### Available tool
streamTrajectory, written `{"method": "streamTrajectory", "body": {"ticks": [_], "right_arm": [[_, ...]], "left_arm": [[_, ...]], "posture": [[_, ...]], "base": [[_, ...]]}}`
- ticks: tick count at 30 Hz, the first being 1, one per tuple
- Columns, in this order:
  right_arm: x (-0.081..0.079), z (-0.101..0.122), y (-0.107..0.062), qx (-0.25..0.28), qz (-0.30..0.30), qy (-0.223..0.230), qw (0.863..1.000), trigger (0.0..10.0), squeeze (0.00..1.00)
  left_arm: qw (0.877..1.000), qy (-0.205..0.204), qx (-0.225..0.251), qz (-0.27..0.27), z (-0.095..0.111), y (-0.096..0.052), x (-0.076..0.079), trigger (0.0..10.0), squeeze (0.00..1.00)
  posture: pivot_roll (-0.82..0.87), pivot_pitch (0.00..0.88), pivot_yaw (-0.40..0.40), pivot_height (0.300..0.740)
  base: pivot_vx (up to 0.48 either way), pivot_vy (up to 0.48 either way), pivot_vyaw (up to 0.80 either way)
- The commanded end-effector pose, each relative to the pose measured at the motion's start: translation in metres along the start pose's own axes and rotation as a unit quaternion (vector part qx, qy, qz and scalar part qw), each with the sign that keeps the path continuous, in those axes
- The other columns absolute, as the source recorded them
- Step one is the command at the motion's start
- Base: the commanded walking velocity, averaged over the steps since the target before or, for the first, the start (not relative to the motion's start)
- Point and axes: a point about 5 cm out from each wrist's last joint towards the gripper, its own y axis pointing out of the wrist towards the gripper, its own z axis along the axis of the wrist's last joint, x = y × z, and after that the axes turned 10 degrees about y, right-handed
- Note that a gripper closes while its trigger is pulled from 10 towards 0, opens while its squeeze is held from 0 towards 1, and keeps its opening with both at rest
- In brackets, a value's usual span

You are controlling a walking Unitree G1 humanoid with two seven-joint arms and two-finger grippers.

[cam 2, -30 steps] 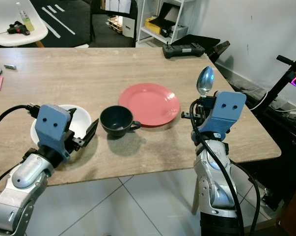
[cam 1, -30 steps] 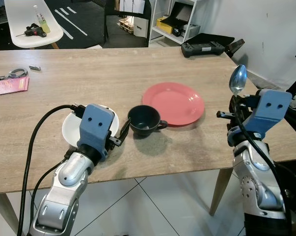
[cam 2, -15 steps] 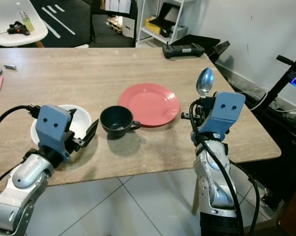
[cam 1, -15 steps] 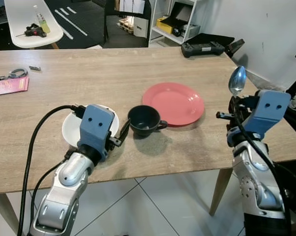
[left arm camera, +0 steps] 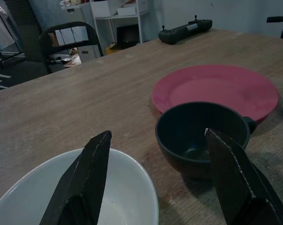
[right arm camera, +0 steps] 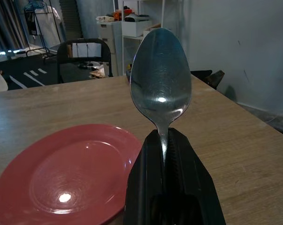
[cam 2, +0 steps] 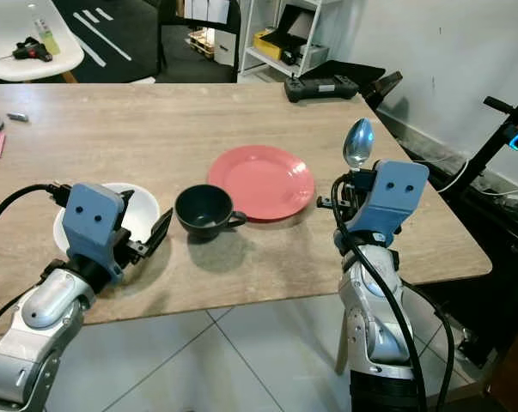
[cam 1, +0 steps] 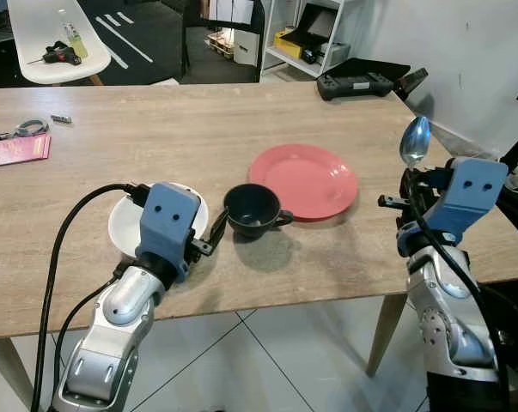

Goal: Setting the table

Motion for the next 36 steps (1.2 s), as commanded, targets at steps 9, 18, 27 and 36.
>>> {"method": "streamTrajectory", "body": {"ticks": [9,18,27,36], "right_arm": [[0.0014,-0.0034,-0.0008,-0.002,-0.004,-0.004,1.000,10.0,0.00],[0.0027,-0.0032,-0.0011,-0.003,-0.005,-0.005,1.000,10.0,0.00],[0.0032,-0.0027,-0.0015,-0.002,-0.005,-0.005,1.000,10.0,0.00],[0.0036,-0.0028,-0.0020,-0.003,-0.007,-0.005,1.000,10.0,0.00]], "left_arm": [[1.000,0.002,-0.009,-0.001,-0.0042,0.0008,0.0012,10.0,0.00],[1.000,0.001,-0.010,-0.001,-0.0043,0.0004,0.0019,10.0,0.00],[1.000,0.000,-0.011,0.000,-0.0044,-0.0001,0.0014,10.0,0.00],[1.000,-0.003,-0.011,0.001,-0.0045,0.0001,0.0013,10.0,0.00]], "posture": [[0.00,0.056,0.039,0.740],[0.00,0.060,0.037,0.740],[0.00,0.065,0.038,0.740],[0.00,0.066,0.038,0.740]], "base": [[0.000,0.000,0.00],[0.000,0.000,0.00],[0.000,0.000,0.00],[0.000,0.000,0.00]]}}
